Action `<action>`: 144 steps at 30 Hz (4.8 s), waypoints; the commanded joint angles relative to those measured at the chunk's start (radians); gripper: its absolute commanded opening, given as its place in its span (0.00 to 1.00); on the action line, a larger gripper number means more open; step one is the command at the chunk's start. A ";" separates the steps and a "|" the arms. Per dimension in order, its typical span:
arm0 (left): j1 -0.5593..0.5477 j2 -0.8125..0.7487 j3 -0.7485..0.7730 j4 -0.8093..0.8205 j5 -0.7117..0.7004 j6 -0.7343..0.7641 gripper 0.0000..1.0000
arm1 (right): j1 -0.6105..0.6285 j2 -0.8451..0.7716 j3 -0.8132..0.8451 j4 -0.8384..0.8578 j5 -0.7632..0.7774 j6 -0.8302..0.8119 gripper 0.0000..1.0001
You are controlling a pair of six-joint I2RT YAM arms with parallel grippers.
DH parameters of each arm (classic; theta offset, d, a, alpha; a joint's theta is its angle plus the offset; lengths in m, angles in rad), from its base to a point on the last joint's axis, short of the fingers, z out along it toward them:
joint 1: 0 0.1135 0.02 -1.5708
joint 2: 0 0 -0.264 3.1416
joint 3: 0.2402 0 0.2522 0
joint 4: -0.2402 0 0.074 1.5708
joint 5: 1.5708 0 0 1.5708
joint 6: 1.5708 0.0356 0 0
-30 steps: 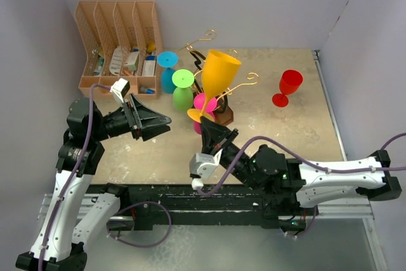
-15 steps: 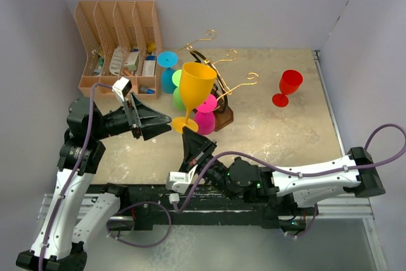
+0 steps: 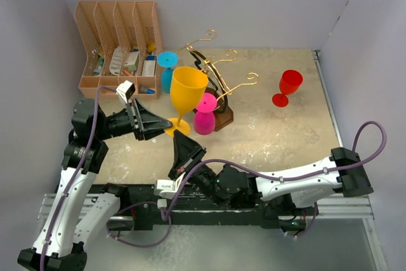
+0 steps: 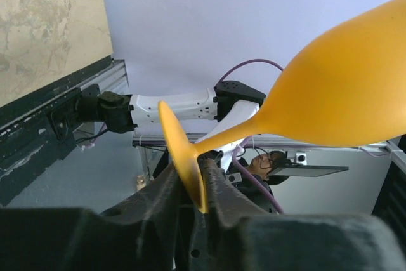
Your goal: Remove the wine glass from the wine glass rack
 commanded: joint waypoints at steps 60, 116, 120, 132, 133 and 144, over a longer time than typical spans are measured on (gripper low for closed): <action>0.005 -0.116 -0.269 0.289 -0.130 0.331 0.00 | -0.514 0.064 1.268 -1.839 -0.676 1.601 0.45; 0.005 -0.043 -0.131 0.053 -0.196 0.619 0.59 | -0.809 -0.346 0.783 -1.943 0.017 1.850 0.00; 0.005 -0.050 -0.101 -0.028 -0.230 0.705 0.59 | -0.810 -0.356 0.676 -1.946 -0.006 1.891 0.00; 0.005 -0.062 -0.084 -0.123 -0.278 0.809 0.58 | -1.169 -0.293 0.470 -1.745 -0.371 1.713 0.00; 0.005 -0.063 -0.083 -0.126 -0.280 0.813 0.58 | -1.188 -0.283 0.456 -1.710 -0.406 1.710 0.00; 0.005 -0.071 -0.099 -0.178 -0.335 0.880 0.58 | -1.546 -0.148 0.325 -1.513 -0.669 1.827 0.00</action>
